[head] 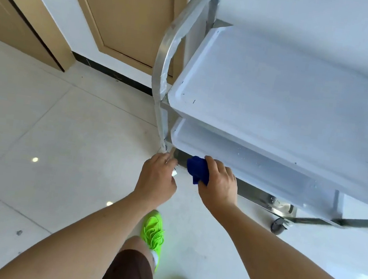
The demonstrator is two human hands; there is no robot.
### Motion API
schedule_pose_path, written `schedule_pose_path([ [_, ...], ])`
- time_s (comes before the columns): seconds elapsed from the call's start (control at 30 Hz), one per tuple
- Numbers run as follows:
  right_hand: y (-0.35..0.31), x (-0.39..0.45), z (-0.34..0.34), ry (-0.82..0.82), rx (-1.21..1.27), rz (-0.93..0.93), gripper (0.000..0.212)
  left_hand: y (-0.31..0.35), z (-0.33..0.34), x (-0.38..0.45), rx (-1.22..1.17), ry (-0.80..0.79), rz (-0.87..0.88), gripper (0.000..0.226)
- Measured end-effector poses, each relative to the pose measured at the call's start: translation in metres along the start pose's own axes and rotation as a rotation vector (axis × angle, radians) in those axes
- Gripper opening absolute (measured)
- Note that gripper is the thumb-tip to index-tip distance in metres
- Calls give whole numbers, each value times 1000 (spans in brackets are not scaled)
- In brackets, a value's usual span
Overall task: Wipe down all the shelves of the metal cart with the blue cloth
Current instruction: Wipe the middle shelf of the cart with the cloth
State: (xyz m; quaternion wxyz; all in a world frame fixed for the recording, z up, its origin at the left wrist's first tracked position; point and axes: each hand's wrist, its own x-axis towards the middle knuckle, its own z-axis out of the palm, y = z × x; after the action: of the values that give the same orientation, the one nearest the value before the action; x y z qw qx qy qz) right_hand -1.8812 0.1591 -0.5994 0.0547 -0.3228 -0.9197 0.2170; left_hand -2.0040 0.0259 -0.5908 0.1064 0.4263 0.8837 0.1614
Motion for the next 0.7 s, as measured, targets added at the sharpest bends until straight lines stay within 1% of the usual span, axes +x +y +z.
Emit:
schedule_pose_path([
  [0.07, 12, 4, 17, 23, 26, 46, 45, -7, 23, 10, 2, -2, 3, 46],
  [0.17, 27, 21, 36, 75, 37, 48, 45, -20, 52, 24, 7, 3, 18, 41],
  [0.33, 44, 70, 61, 308, -69, -14, 50, -41, 95, 64, -4, 74, 66, 37],
  [0.37, 48, 80, 69, 315, -106, -30, 53, -43, 105, 73, -27, 110, 65, 36],
  [0.4, 55, 90, 80, 266, -148, -34, 57, -45, 115, 81, -62, 150, 67, 35],
  [0.5, 76, 110, 124, -46, -308, -20, 70, -54, 144, 106, -130, 250, 114, 35],
  [0.53, 84, 114, 140, -107, -339, -24, 74, -59, 153, 115, -127, 274, 117, 35],
  [0.57, 89, 117, 153, -125, -349, -31, 77, -63, 162, 124, -121, 287, 115, 36],
  [0.6, 93, 120, 163, -106, -344, -34, 80, -67, 170, 132, -117, 291, 110, 37],
  [0.7, 93, 132, 176, 3, -328, -52, 85, -75, 185, 156, -115, 295, 96, 41],
])
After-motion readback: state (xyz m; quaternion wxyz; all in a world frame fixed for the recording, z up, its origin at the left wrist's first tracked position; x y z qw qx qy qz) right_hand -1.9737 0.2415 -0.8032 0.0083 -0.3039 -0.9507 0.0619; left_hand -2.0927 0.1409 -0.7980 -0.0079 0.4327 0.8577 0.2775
